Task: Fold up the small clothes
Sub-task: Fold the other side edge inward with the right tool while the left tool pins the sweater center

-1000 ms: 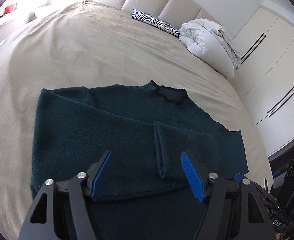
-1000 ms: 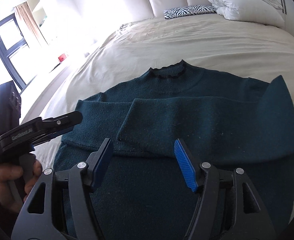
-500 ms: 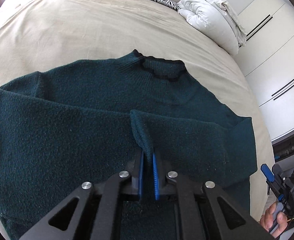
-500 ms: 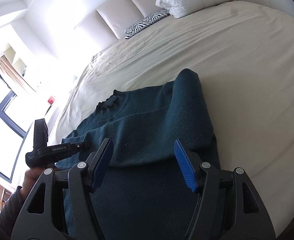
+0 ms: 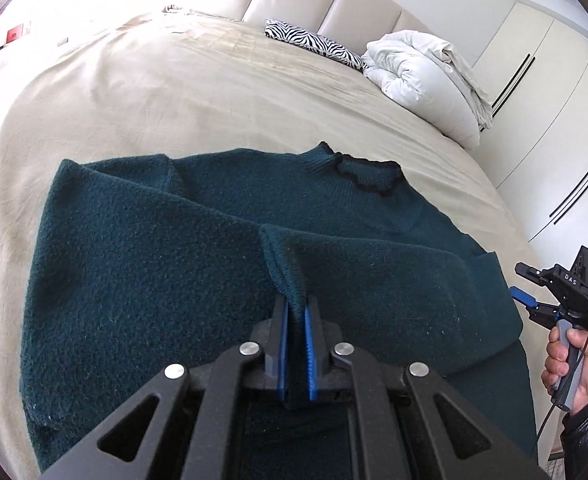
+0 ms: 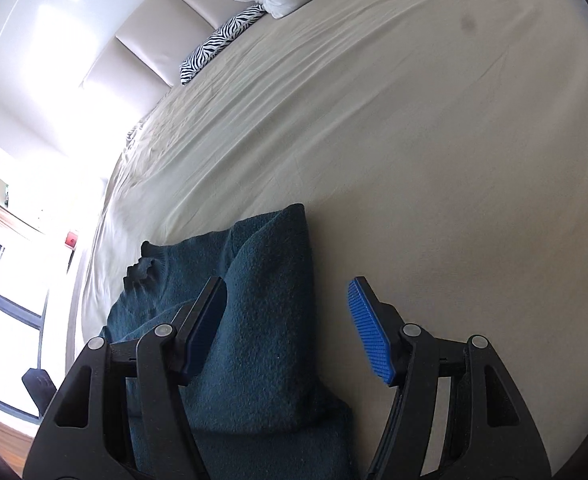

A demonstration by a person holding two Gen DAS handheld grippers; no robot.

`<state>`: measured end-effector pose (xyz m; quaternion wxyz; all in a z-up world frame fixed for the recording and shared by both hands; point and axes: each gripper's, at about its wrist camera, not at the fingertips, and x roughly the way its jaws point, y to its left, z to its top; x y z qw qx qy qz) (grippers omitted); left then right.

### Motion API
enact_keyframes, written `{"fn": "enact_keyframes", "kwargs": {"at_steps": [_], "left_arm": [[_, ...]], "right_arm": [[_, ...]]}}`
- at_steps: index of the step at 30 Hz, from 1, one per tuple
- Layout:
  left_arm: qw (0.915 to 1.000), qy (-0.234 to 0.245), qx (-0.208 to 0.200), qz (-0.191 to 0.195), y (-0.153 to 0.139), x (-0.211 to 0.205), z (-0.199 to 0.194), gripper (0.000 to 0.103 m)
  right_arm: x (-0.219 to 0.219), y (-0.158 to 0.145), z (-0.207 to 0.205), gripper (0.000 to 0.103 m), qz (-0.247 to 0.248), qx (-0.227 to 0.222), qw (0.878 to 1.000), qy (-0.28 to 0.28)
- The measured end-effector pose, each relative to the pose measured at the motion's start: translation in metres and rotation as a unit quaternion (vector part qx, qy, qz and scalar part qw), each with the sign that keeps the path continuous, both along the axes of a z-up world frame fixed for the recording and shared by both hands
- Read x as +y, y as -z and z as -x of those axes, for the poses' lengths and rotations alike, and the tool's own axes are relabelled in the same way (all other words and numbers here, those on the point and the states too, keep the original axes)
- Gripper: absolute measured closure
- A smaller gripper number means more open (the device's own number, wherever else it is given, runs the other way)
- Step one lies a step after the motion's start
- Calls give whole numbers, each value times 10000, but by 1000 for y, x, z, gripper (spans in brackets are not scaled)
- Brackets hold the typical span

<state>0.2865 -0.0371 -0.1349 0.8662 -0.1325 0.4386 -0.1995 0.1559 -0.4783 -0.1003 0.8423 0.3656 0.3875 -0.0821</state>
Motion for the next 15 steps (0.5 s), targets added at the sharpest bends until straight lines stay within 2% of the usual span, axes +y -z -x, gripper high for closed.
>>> {"fn": "enact_keyframes", "kwargs": {"at_steps": [4, 7, 9, 13, 15], "left_arm": [[9998, -28, -199, 81, -2, 2, 2, 95], [9996, -110, -221, 122, 4, 5, 6, 95], [9995, -183, -234, 120, 7, 6, 10, 95], [9992, -247, -308, 9, 7, 4, 13, 95], [9992, -259, -288, 78, 9, 6, 13, 95]], "right_arm": [[-8, 15, -26, 48, 41, 194, 9998, -10], [-11, 27, -45, 64, 43, 423, 9991, -57], [-14, 30, -55, 94, 186, 573, 9982, -72], [-13, 33, -67, 97, 410, 737, 9963, -141], [-7, 32, -70, 98, 544, 763, 9955, -139]]}}
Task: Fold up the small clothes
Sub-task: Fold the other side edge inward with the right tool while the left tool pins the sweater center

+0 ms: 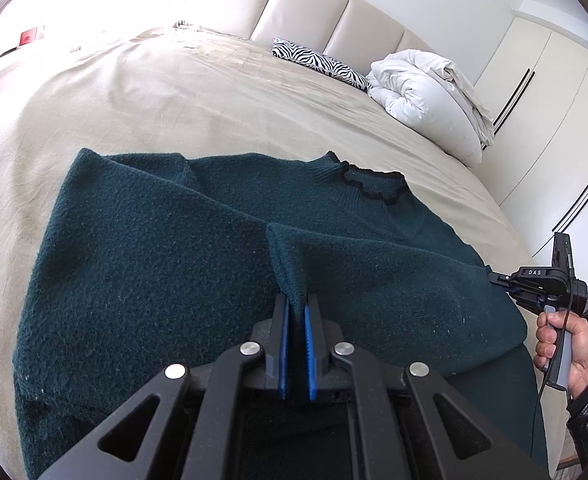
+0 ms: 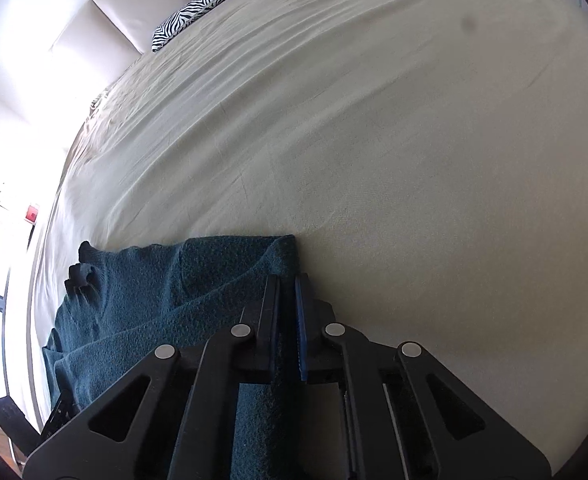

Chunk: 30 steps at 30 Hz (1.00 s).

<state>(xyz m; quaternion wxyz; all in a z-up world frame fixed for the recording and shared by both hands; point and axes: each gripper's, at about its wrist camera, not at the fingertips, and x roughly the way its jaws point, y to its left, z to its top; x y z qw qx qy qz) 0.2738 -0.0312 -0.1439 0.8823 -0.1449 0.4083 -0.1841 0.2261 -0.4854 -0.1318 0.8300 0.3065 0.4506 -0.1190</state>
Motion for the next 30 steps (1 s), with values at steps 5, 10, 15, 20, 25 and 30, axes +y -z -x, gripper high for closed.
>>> {"fn": "enact_keyframes", "kwargs": {"at_steps": [5, 10, 15, 20, 25, 30], "left_arm": [[9999, 14, 106, 116, 5, 3, -3, 94], [9999, 23, 112, 112, 6, 4, -3, 93], [9999, 19, 111, 71, 5, 1, -2, 92], [9999, 31, 140, -22, 3, -2, -1, 92], [9999, 20, 142, -56, 4, -4, 1, 91], [9999, 33, 136, 69, 8, -1, 2, 91]], "right_arm": [[-6, 4, 3, 97, -91, -165, 9998, 80], [1, -11, 30, 84, -388, -151, 9991, -66], [40, -20, 67, 78, -13, 204, 9969, -754], [67, -15, 70, 86, 712, 444, 9915, -999], [63, -14, 62, 98, 915, 585, 9903, -867], [41, -3, 66, 103, 916, 531, 9923, -636]]}}
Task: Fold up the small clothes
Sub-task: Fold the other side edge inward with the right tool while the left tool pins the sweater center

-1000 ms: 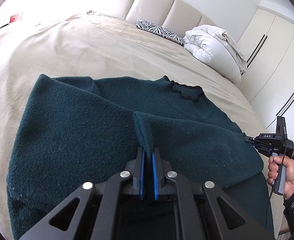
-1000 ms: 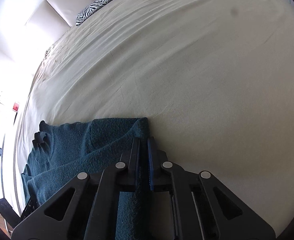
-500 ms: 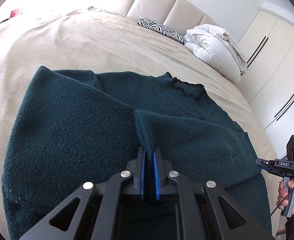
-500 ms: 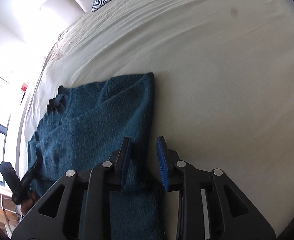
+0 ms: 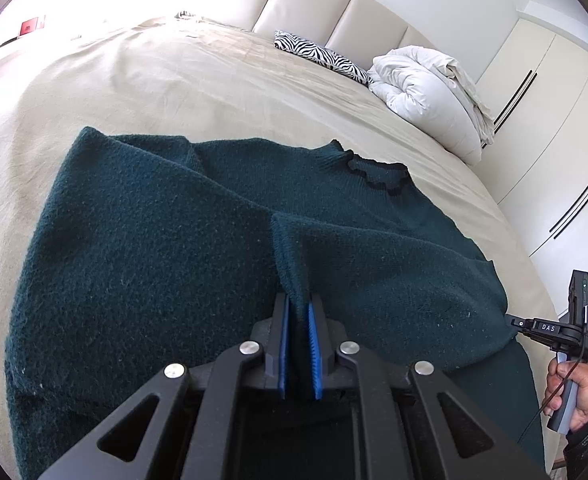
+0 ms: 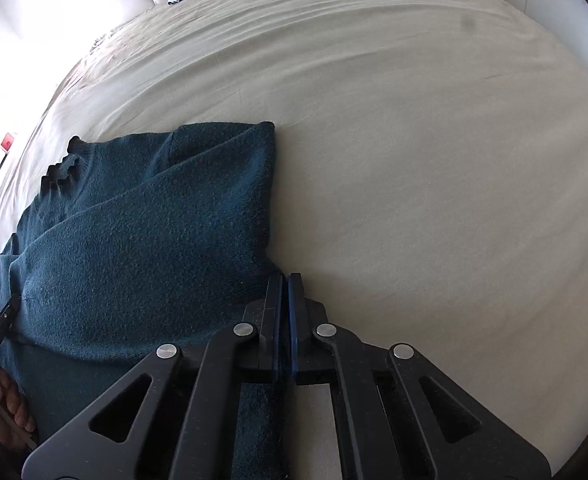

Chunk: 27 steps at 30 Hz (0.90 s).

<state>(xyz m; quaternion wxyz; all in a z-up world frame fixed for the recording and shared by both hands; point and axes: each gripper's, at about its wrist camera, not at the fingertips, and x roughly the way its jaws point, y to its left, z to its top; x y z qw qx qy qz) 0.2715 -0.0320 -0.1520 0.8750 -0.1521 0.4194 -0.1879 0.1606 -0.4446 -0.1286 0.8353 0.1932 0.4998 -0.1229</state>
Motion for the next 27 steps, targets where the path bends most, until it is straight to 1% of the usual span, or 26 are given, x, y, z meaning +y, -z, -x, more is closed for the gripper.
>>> {"fn": "enact_keyframes", "kwargs": {"at_steps": [3, 5, 6, 7, 8, 9, 10, 11, 12, 13, 14, 15, 16, 17, 19, 21, 22, 25, 26, 27], "left_arm": [[10000, 36, -2, 16, 0, 1, 1, 90], [10000, 57, -5, 30, 0, 1, 2, 90], [10000, 55, -1, 22, 0, 1, 2, 90], [10000, 51, 1, 10, 0, 1, 2, 90], [10000, 49, 2, 0, -1, 0, 2, 90], [10000, 52, 18, 5, -1, 0, 2, 90], [10000, 54, 51, 42, -2, 2, 1, 90], [9999, 62, 93, 89, -2, 3, 0, 90], [9998, 84, 140, 127, -2, 5, -1, 90], [9997, 116, 181, 138, -4, 7, -2, 89], [9996, 141, 206, 103, -6, 10, -2, 87], [9997, 136, 205, 49, -9, 14, 0, 87], [9998, 93, 174, 8, -13, 19, 2, 86], [9999, -15, 127, -60, -18, 26, 6, 84], [9995, -254, 75, -141, -25, 44, 12, 79], [9984, -527, 44, -179, -33, 66, 24, 66], [9979, -600, -2, -225, -37, 76, 33, 62], [9973, -581, -52, -438, -46, 99, 68, 55], [9972, -545, -19, -514, -48, 105, 81, 48], [9968, -534, 11, -590, -48, 111, 95, 42]], "right_arm": [[1, -3, 7, 103, 64, -173, 9998, 10], [2, -14, 18, 101, 160, -148, 9994, 254], [3, -23, 26, 100, 60, -355, 9988, 327], [5, -34, 36, 97, -63, -692, 9970, 344], [9, -44, 44, 96, -159, -997, 9944, 307], [15, -51, 46, 96, -303, -1213, 9920, 185], [21, -53, 45, 96, -457, -1290, 9906, 9], [28, -51, 41, 95, -515, -1232, 9909, -157], [34, -45, 34, 92, -478, -1075, 9926, -285], [37, -34, 28, 90, -448, -803, 9951, -370], [39, -16, 20, 90, -483, -419, 9973, -357], [34, -4, 19, 90, -671, -326, 9968, -288], [31, -3, 21, 90, -884, -553, 9943, -200], [26, -7, 28, 90, -1010, -663, 9926, -71], [20, -17, 45, 90, -1024, -834, 9912, 128], [20, -27, 64, 89, -681, -791, 9942, 275], [21, -31, 74, 89, -595, -784, 9947, 293], [28, -46, 113, 88, -606, -963, 9932, 253], [32, -51, 128, 82, -575, -1034, 9927, 227], [38, -55, 143, 70, -551, -1101, 9922, 207]]}}
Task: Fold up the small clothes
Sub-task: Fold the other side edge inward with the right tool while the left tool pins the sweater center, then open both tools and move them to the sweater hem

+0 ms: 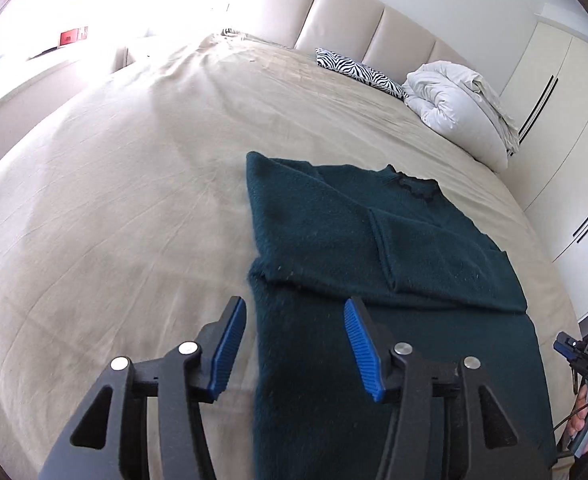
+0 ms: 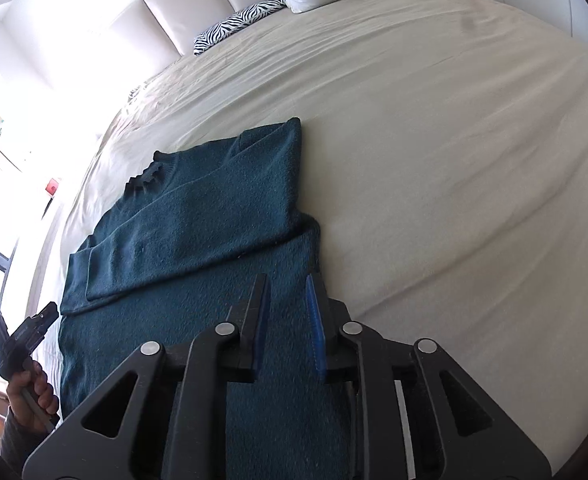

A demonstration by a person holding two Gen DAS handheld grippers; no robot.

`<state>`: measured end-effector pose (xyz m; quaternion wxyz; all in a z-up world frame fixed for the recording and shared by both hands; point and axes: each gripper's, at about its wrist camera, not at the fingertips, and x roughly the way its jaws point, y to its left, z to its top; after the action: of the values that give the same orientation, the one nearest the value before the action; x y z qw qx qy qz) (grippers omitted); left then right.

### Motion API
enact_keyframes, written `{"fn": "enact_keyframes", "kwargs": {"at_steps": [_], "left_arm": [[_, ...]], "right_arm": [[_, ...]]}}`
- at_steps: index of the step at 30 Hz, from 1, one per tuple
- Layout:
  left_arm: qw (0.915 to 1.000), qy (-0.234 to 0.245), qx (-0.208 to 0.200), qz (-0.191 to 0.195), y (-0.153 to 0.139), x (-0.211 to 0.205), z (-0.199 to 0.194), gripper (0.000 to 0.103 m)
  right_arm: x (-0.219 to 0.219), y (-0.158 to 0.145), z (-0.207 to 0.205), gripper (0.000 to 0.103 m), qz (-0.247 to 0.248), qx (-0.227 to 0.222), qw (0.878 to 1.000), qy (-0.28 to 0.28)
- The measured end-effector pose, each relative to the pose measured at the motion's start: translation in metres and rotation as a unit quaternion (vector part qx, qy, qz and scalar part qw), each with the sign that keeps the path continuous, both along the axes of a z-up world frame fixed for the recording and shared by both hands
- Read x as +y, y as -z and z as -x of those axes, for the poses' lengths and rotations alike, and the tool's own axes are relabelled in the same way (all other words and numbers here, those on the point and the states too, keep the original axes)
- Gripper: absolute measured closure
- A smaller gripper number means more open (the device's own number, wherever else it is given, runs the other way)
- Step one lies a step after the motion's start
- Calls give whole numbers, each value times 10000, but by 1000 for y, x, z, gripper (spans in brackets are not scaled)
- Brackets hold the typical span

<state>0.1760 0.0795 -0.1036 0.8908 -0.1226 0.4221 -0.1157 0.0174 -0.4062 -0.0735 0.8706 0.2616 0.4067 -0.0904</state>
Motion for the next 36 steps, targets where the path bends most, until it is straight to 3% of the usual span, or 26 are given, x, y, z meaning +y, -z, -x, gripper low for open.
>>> {"fn": "enact_keyframes", "kwargs": {"at_steps": [1, 2, 3, 11, 16, 23, 30, 34, 36], "left_arm": [[10000, 14, 38, -62, 0, 6, 14, 40], [9999, 29, 103, -102, 0, 12, 29, 36], [9998, 41, 181, -110, 1, 18, 43, 34], [9960, 190, 857, 181, 26, 50, 148, 34], [9924, 254, 1030, 627, 28, 53, 182, 34], [9831, 664, 1306, 1101, 30, 47, 193, 35], [9622, 967, 1778, 1824, 41, 47, 198, 39], [9560, 824, 1855, 2120, 46, 54, 199, 41], [9516, 727, 1920, 2287, 48, 60, 198, 48]], "right_arm": [[3, -4, 16, 60, -2, -64, 10000, 0], [8, -8, 30, 43, -31, -151, 9999, 5], [14, -11, 44, 39, -64, -268, 9996, 23], [41, -13, 141, 39, -310, -207, 9993, 35], [44, -6, 182, 39, -483, -124, 9987, 28], [33, 0, 224, 39, -1009, -139, 9948, 42], [19, 16, 250, 40, -1673, -54, 9859, 58], [13, 22, 251, 41, -1845, 60, 9828, 67], [11, 24, 250, 41, -1899, 132, 9817, 88]]}}
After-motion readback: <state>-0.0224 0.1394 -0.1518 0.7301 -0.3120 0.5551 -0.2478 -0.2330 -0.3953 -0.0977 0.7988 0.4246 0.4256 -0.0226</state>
